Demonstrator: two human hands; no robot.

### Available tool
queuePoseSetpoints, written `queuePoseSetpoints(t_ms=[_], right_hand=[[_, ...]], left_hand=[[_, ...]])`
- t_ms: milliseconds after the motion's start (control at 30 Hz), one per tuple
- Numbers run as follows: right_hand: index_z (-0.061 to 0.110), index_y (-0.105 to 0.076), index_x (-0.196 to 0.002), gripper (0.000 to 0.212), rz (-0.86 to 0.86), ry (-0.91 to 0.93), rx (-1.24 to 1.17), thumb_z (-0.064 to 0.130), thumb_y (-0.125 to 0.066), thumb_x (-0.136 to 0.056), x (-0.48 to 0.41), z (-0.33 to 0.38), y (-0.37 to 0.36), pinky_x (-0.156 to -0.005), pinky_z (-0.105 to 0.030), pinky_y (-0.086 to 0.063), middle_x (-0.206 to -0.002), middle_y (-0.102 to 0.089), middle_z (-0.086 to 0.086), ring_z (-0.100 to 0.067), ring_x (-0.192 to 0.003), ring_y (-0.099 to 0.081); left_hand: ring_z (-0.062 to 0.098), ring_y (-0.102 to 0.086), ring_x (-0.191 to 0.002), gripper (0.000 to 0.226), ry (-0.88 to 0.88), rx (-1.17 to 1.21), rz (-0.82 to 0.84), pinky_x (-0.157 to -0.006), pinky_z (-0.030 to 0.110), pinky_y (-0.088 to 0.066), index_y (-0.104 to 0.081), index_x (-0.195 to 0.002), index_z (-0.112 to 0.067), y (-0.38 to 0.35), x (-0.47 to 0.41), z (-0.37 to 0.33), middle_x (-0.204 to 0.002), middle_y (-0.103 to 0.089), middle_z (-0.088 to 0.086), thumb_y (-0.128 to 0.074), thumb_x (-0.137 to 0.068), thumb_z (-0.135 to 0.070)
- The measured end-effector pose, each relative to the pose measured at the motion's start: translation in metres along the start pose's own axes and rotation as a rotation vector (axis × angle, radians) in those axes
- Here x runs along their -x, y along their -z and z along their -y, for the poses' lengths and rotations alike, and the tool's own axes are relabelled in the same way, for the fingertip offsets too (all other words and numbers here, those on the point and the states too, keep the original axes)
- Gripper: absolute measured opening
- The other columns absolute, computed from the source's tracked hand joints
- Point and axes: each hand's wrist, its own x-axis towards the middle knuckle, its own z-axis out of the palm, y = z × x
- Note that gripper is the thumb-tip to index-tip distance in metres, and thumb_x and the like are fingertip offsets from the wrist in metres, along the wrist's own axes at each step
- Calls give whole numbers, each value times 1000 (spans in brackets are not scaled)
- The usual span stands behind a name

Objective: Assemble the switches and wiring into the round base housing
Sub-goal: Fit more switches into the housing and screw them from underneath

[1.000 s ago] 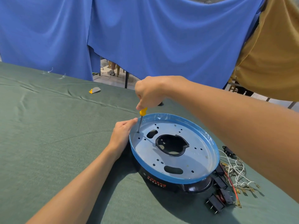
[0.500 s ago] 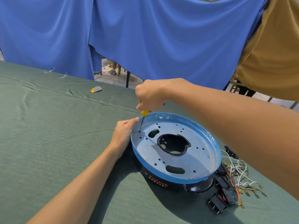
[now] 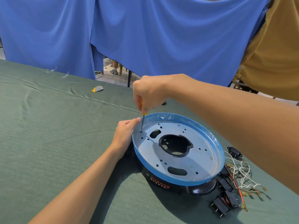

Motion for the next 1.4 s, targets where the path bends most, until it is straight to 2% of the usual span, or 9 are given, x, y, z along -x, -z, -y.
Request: queuePoseSetpoints(t_ms=[200,367,533,700,867,1033,1100,1267,1400], right_hand=[[9,-60,-67,28,109,-110,-156,19,-60,-93,-7,-5,-4,-46,-17,-42,-45,-63,6,-6,-38,-56],[0,-54,-82,29,218,-224,-316,20,-47,-102,-14,-1,0,-43,-17,-39,-67,-67,-11,-12,-42,-45],[8,-58,-78,29,355,-228,-62,31,-62,-93,-7,-3,6,-47,-23,-31,-65,-50,-7,-19,-49,-35],[9,-72,-99,27,122,-103,46,33,-65,-89,0,-10,-4,-54,-23,-41,-91,-70,-6,-27,-85,-65],[16,-68,-67,27,104,-85,14,32,-63,-88,-3,-5,-3,-40,-17,-34,-54,-58,7,-10,-49,-49],[7,-59,-63,32,266,-235,-178,17,-49,-92,-9,0,-3,-36,-12,-23,-54,-56,-1,-12,-30,-25],[6,-56,-67,30,288,-261,-196,15,-46,-93,-10,1,-2,-37,-13,-21,-56,-49,-4,-14,-32,-23],[8,-52,-71,29,303,-229,-189,27,-68,-88,-2,-3,-2,-47,-24,-30,-62,-43,-5,-21,-48,-32],[9,-66,-99,25,64,-99,85,30,-70,-87,9,-1,-5,-39,-13,-37,-81,-60,0,-17,-66,-51]], left_hand=[[17,-54,-49,41,-7,5,-1,-59,32,-43,-62,-57,-8,0,-1,0,-55,-62,5,-60,-93,-27],[12,-53,-46,49,-2,3,8,-55,29,-42,-60,-45,-20,0,0,0,-51,-61,0,-60,-94,-26],[15,-51,-49,47,-5,-2,-5,-61,33,-41,-58,-47,-19,0,0,0,-54,-59,3,-61,-93,-27],[13,-51,-46,49,15,-15,-21,-59,31,-40,-57,-44,-18,-1,-2,0,-50,-58,0,-61,-93,-25],[19,-51,-54,41,1,-7,-27,-64,36,-41,-62,-66,5,0,-2,0,-58,-59,8,-62,-92,-26],[21,-53,-59,42,-2,3,-24,-66,37,-41,-61,-69,9,0,-2,-1,-64,-60,12,-62,-93,-25],[18,-56,-57,41,-6,-2,-14,-64,33,-43,-67,-63,2,0,-2,-1,-61,-63,7,-61,-93,-25],[15,-58,-53,43,-10,-12,-2,-61,31,-45,-66,-50,-17,0,-2,0,-59,-66,4,-62,-92,-26],[13,-55,-48,45,-2,-28,-9,-58,30,-43,-63,-49,-15,0,-2,0,-54,-63,3,-60,-93,-25]])
